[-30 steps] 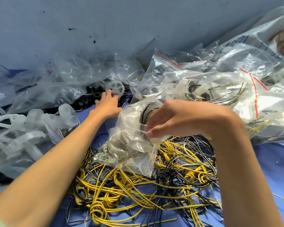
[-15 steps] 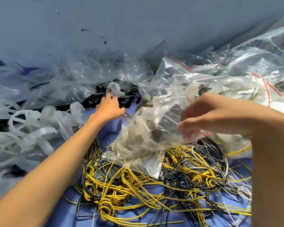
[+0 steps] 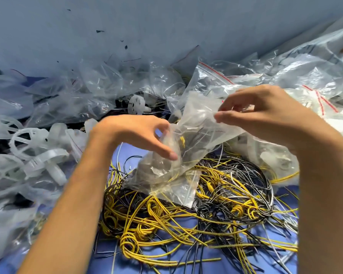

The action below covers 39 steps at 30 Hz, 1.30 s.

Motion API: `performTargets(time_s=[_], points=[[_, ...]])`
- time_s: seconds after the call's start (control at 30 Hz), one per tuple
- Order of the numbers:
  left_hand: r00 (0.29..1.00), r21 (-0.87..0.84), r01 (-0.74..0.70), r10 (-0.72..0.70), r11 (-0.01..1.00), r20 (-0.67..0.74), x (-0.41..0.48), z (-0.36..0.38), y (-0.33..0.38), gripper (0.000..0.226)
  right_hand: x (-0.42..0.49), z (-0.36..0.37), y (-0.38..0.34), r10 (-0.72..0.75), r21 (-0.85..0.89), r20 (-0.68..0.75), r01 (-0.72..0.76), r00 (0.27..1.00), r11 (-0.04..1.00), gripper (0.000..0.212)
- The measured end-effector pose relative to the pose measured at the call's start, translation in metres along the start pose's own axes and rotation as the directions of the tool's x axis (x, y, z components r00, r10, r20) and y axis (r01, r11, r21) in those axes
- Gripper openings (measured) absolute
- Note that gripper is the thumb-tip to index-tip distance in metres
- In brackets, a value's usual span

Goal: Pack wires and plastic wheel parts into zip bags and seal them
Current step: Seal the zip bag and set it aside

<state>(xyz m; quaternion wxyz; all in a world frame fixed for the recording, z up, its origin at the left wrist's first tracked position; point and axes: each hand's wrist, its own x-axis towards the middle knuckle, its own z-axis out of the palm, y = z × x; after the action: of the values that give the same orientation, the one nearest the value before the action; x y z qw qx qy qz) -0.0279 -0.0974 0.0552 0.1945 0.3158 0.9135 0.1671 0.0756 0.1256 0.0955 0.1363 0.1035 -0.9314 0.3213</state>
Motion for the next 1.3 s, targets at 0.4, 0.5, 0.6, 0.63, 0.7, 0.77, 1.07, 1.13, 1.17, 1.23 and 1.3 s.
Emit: performTargets(time_s=[0.4, 0.5, 0.6, 0.63, 0.7, 0.77, 1.07, 1.13, 1.17, 1.23, 1.3], points=[[0.743, -0.203, -0.081, -0.077, 0.976, -0.664, -0.015, -0.013, -0.029, 0.013, 0.009, 0.053, -0.037, -0.072, -0.114, 0.543, 0.158, 0.836, 0.981, 0.034], [0.874, -0.195, 0.003, -0.097, 0.981, -0.476, -0.021, -0.012, -0.041, 0.009, 0.011, 0.093, -0.031, 0.163, -0.395, 0.678, 0.168, 0.716, 0.903, 0.078], [0.939, -0.015, 0.093, -0.093, 0.996, -0.332, -0.016, -0.002, -0.041, 0.019, 0.012, 0.12, -0.023, 0.216, -0.386, 0.727, 0.128, 0.652, 0.914, 0.076], [0.941, -0.003, 0.096, -0.091, 0.995, -0.325, -0.015, -0.001, -0.039, 0.02, 0.012, 0.124, -0.021, 0.208, -0.401, 0.724, 0.157, 0.658, 0.902, 0.071], [0.941, 0.003, 0.097, -0.091, 0.995, -0.327, -0.013, 0.0, -0.036, 0.021, 0.013, 0.126, -0.018, 0.178, -0.427, 0.691, 0.197, 0.701, 0.882, 0.061], [0.932, 0.009, 0.09, -0.081, 0.996, -0.352, -0.012, -0.001, -0.033, 0.024, 0.014, 0.125, -0.018, 0.131, -0.404, 0.651, 0.196, 0.748, 0.894, 0.046], [0.884, -0.086, -0.031, -0.013, 0.996, -0.468, -0.017, -0.006, -0.025, 0.024, 0.019, 0.085, -0.032, -0.126, -0.201, 0.309, 0.194, 0.943, 0.96, 0.018], [0.895, -0.075, -0.035, -0.002, 0.997, -0.446, -0.015, -0.004, -0.025, 0.022, 0.019, 0.073, -0.031, -0.137, -0.148, 0.189, 0.166, 0.972, 0.975, 0.023], [0.902, -0.067, -0.038, 0.005, 0.997, -0.432, -0.014, -0.003, -0.024, 0.022, 0.018, 0.066, -0.031, -0.129, -0.096, 0.138, 0.143, 0.982, 0.985, 0.025], [0.916, -0.057, -0.061, 0.033, 0.996, -0.401, -0.013, -0.002, -0.02, 0.023, 0.017, 0.053, -0.029, -0.096, 0.078, 0.091, 0.09, 0.991, 0.993, 0.025], [0.932, -0.052, -0.096, 0.071, 0.994, -0.357, -0.013, -0.003, -0.012, 0.031, 0.016, 0.044, -0.026, -0.048, 0.2, 0.117, 0.024, 0.992, 0.98, 0.03]])
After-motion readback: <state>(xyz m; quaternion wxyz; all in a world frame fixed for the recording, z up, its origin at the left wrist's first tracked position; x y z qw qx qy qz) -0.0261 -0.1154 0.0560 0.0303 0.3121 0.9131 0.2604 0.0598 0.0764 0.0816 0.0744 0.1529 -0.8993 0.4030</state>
